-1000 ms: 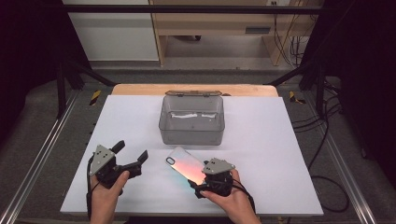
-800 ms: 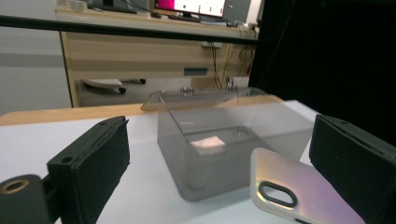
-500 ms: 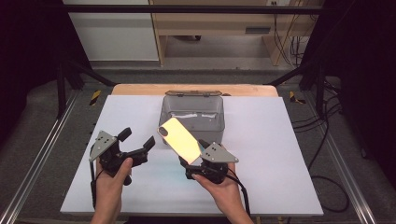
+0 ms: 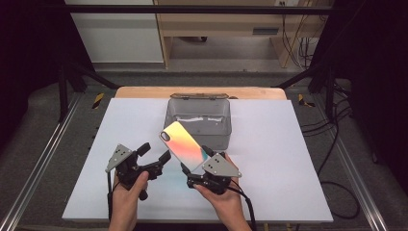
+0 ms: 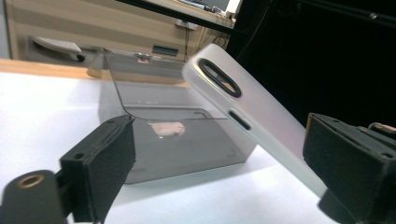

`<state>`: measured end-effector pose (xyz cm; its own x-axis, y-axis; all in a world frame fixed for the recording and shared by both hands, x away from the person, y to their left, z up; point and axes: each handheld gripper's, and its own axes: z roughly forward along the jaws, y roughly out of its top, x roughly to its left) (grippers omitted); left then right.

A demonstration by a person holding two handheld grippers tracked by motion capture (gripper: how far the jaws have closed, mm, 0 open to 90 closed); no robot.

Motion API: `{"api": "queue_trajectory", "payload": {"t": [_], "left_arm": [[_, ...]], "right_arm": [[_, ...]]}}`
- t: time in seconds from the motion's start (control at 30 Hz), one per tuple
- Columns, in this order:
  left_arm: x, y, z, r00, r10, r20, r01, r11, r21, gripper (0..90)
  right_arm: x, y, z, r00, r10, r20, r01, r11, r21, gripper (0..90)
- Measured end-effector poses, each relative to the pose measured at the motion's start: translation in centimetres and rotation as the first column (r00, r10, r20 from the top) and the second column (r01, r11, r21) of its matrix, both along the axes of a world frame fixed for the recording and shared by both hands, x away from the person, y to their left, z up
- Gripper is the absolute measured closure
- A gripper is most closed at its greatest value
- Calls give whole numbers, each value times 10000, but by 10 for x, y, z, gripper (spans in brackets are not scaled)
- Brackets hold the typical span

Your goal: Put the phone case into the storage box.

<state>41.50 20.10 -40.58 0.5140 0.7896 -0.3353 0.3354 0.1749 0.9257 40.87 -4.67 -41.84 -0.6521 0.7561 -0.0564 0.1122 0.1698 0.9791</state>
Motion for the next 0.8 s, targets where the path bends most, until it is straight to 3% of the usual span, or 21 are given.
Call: {"api": "queue_trajectory", "payload": {"t": [0.3, 0.43, 0.8], "left_arm": [[-2, -5, -9, 9976, -487, -499, 440, 9949, -910, 300], [-2, -5, -11, 9955, -734, -607, 648, 9890, -1329, 435], [0, -2, -21, 9890, -950, -1133, 667, 9706, -2314, 591]], "right_arm": [[-3, 9, -4, 9996, -83, 266, 85, 9999, -57, 176], [-4, 12, -6, 9994, -107, 329, 110, 9999, -77, 175], [-5, 17, -12, 9997, -61, 218, 63, 9999, -105, 176]]}}
